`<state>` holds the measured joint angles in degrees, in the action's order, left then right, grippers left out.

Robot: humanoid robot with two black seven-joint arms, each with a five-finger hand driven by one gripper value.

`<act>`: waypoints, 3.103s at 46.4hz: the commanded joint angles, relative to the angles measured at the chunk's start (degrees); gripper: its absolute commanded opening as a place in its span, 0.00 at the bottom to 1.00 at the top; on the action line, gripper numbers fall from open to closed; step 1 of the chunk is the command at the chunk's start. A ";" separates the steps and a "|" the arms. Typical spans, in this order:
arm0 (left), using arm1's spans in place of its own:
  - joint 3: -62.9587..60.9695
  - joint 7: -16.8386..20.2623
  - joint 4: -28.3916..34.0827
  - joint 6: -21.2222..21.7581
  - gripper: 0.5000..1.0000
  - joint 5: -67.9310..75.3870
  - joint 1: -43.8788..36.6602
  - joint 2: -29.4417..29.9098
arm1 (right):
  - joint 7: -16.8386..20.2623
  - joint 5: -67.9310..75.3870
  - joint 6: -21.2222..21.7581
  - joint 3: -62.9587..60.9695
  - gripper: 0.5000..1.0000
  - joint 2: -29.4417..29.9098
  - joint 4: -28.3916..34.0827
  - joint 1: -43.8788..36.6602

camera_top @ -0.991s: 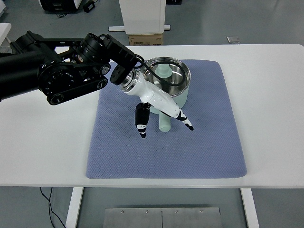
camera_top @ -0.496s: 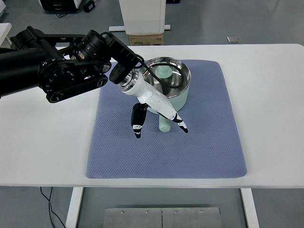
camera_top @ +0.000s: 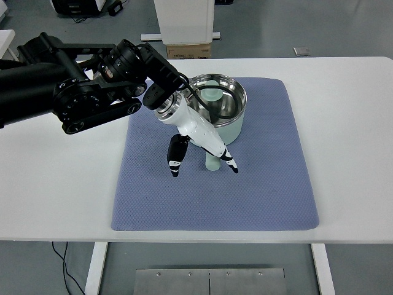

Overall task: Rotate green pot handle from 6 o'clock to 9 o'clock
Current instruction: 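Pull the held handle toward the left arm, turning the saucepan, then keep swinging the handle around the pot toward the left arm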

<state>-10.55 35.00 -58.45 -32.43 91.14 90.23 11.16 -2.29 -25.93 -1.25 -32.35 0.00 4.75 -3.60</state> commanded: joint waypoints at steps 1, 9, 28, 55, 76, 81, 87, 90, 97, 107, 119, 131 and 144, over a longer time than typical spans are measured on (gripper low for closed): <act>0.00 0.00 0.01 0.00 1.00 1.06 0.21 0.00 | 0.00 0.00 0.02 0.00 1.00 0.00 0.00 0.00; 0.09 0.00 -0.08 0.00 1.00 1.85 0.29 0.00 | 0.00 0.00 0.02 0.00 1.00 0.00 0.00 0.00; 0.09 0.00 -0.08 0.18 1.00 3.34 0.29 -0.17 | 0.00 0.00 -0.07 0.00 1.00 0.00 0.00 0.00; 0.00 0.00 0.62 0.26 1.00 7.56 0.21 -0.88 | 0.00 0.00 -0.07 0.00 1.00 0.00 0.00 0.00; 0.35 0.00 0.62 0.35 1.00 8.18 0.29 -0.79 | 0.00 0.00 -0.07 0.00 1.00 0.00 0.00 0.00; 0.44 0.00 0.62 0.35 1.00 8.18 0.38 -0.79 | 0.00 0.00 -0.07 0.00 1.00 0.00 0.00 0.00; 0.44 0.00 0.53 0.35 1.00 8.18 0.73 -0.53 | 0.00 0.00 -0.07 0.00 1.00 0.00 0.00 0.00; 0.44 0.00 0.27 0.35 1.00 8.18 0.73 0.00 | 0.00 0.00 -0.07 0.00 1.00 0.00 0.00 0.00; 0.44 0.00 -0.08 0.26 1.00 8.18 0.73 1.32 | 0.00 0.00 -0.07 0.00 1.00 0.00 0.00 0.00; 0.44 0.00 -0.96 0.26 1.00 8.18 0.73 2.11 | 0.00 0.00 -0.07 0.00 1.00 0.00 0.00 0.00; 0.35 0.00 -3.16 0.26 1.00 8.18 1.17 2.38 | 0.00 0.00 0.02 0.00 1.00 0.00 0.00 0.00; 0.09 0.00 -4.83 0.18 1.00 8.27 1.44 4.40 | 0.00 0.00 -0.07 0.00 1.00 0.00 0.00 0.00; 0.00 0.00 -5.97 0.18 1.00 9.67 1.52 5.98 | 0.00 0.00 -0.07 0.00 1.00 0.00 0.00 0.00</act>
<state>-10.55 35.00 -64.33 -32.26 100.46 91.75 16.82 -2.29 -25.93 -1.31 -32.34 0.00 4.75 -3.60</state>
